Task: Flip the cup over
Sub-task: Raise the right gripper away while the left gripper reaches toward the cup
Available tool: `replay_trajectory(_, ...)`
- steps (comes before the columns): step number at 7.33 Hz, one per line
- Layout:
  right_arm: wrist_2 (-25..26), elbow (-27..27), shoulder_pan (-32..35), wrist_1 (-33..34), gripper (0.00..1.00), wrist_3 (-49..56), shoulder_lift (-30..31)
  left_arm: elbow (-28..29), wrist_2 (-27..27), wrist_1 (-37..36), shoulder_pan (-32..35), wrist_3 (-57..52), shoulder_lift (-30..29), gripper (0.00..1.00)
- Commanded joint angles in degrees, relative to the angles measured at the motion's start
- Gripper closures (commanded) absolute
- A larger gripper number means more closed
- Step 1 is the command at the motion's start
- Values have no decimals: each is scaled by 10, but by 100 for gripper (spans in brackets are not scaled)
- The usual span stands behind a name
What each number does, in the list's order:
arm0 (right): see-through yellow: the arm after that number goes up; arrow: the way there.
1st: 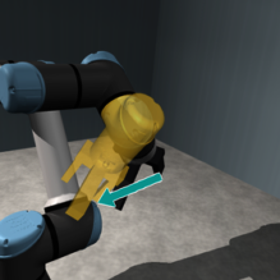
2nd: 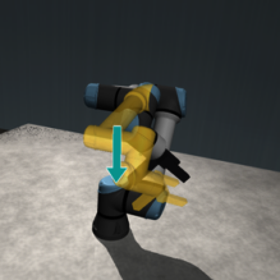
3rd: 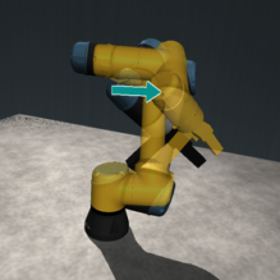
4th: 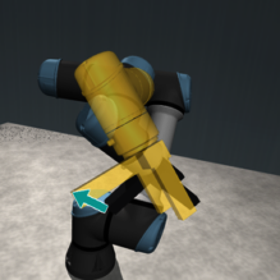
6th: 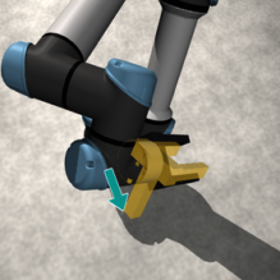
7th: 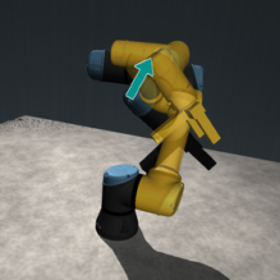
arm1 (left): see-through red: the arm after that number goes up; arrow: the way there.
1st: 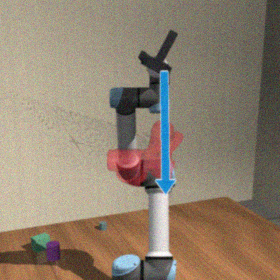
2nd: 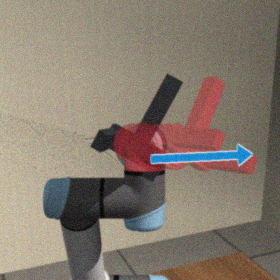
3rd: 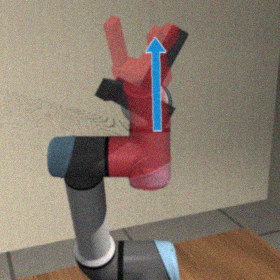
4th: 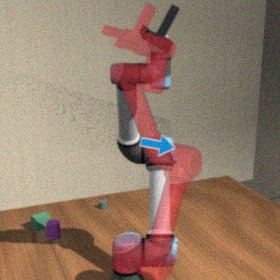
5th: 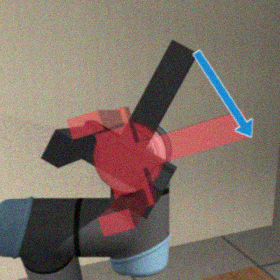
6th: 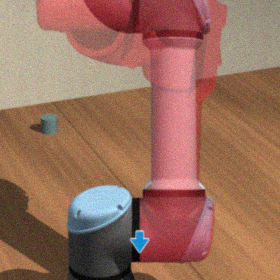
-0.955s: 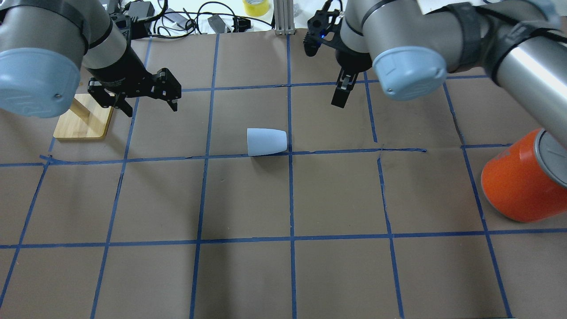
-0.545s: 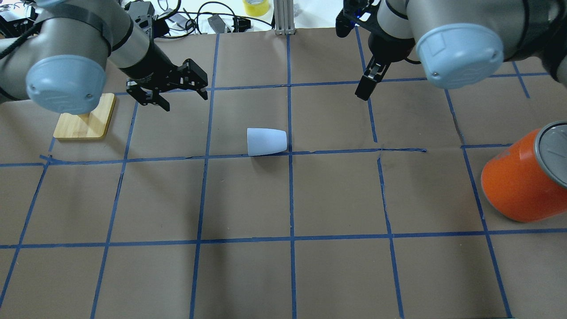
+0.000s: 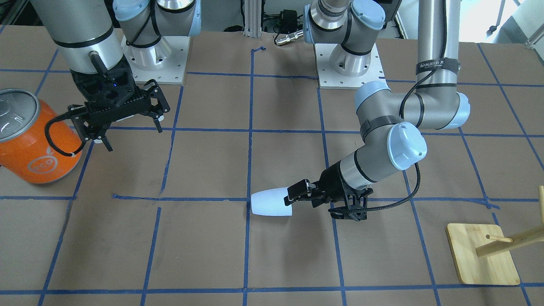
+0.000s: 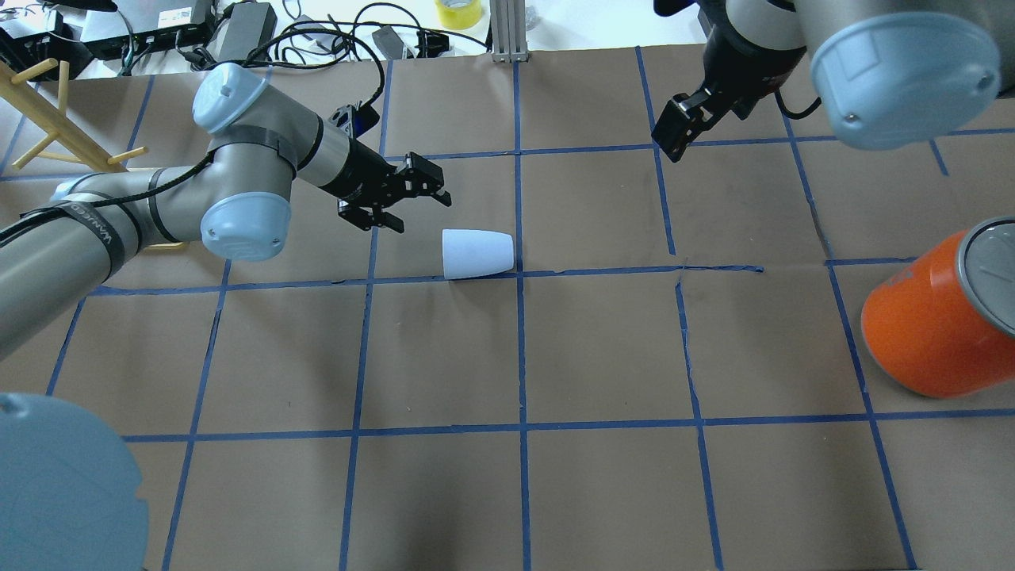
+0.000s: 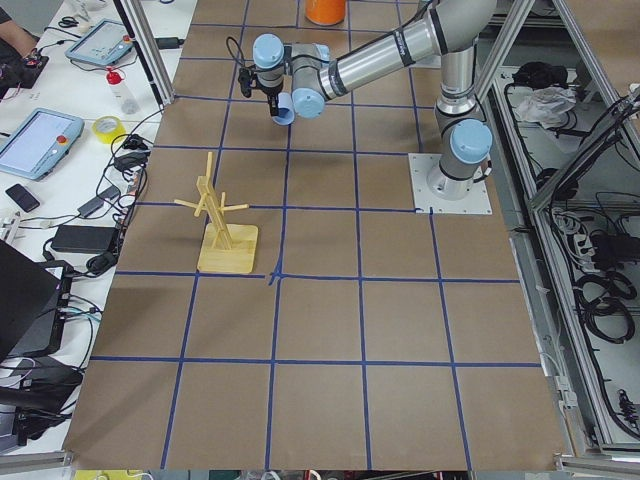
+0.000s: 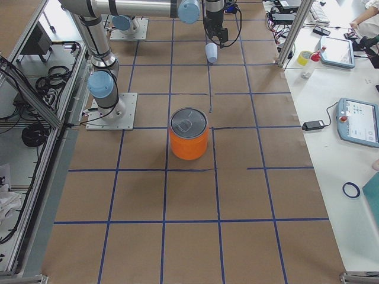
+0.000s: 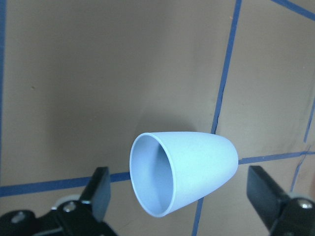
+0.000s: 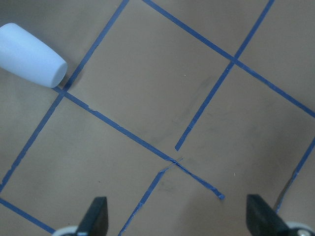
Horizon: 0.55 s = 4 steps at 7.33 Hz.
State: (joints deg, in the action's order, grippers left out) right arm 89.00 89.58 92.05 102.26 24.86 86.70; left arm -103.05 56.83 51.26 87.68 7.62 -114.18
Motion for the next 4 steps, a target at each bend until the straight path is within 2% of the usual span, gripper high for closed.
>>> replay_trajectory(1, -5, 0, -13, -56, 0, -99, 49, -3, -36, -5, 1, 11, -31, 0)
replay_trajectory(4, -6, 7, -12, -75, 0, -209, 62, -3, -33, -5, 28, 70, -34, 0)
